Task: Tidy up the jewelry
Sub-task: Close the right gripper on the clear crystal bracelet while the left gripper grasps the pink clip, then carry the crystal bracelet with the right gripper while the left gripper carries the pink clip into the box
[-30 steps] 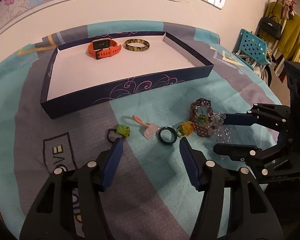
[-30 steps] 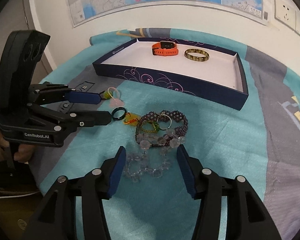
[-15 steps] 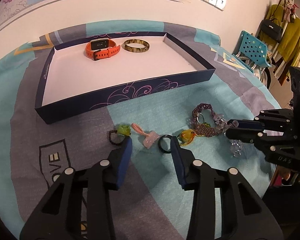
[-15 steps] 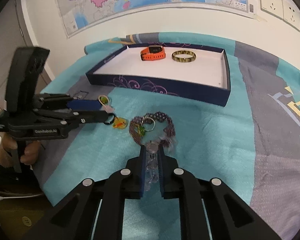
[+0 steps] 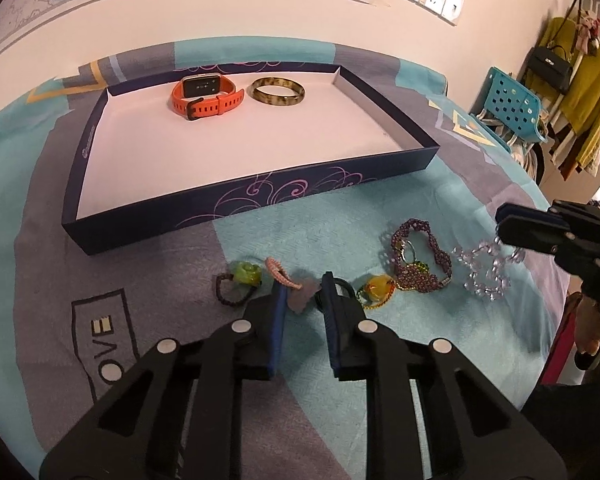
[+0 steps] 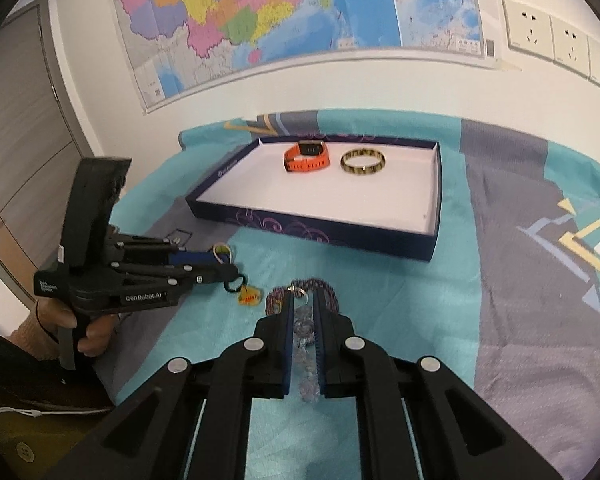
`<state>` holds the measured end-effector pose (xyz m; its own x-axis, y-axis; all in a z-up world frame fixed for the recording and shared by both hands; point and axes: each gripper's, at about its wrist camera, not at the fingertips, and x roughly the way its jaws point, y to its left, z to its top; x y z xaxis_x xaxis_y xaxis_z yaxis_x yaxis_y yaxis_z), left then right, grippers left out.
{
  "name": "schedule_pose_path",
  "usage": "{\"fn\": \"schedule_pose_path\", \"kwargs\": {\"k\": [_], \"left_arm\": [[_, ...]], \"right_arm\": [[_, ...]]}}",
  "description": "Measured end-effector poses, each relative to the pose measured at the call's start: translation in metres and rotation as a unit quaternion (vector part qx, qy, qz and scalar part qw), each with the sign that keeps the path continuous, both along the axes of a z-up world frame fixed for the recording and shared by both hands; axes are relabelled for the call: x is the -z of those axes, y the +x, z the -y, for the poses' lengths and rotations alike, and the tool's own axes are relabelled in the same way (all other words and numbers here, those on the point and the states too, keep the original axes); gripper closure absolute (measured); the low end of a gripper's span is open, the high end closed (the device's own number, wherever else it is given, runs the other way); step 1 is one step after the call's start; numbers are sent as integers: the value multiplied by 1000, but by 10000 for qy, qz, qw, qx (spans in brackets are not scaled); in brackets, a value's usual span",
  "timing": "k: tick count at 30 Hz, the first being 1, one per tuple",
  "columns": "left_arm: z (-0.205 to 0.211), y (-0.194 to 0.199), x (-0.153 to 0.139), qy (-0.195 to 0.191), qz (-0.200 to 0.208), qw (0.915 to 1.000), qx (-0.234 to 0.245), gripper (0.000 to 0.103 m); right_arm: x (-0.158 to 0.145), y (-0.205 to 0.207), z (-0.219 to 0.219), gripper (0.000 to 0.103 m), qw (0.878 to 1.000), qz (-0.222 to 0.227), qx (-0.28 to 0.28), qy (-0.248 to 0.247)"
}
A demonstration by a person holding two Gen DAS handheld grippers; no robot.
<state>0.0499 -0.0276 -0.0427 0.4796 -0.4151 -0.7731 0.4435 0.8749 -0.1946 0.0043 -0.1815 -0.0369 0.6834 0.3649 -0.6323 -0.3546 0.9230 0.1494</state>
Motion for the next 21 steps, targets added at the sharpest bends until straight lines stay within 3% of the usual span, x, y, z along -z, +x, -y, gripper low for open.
{"fn": "schedule_pose_path", "kwargs": {"k": [21], "left_arm": [[-4,-9,-39,-238,472,9985,111,86]], "right_arm": [[-33,25,5,95,9988,483,-13,101]]}}
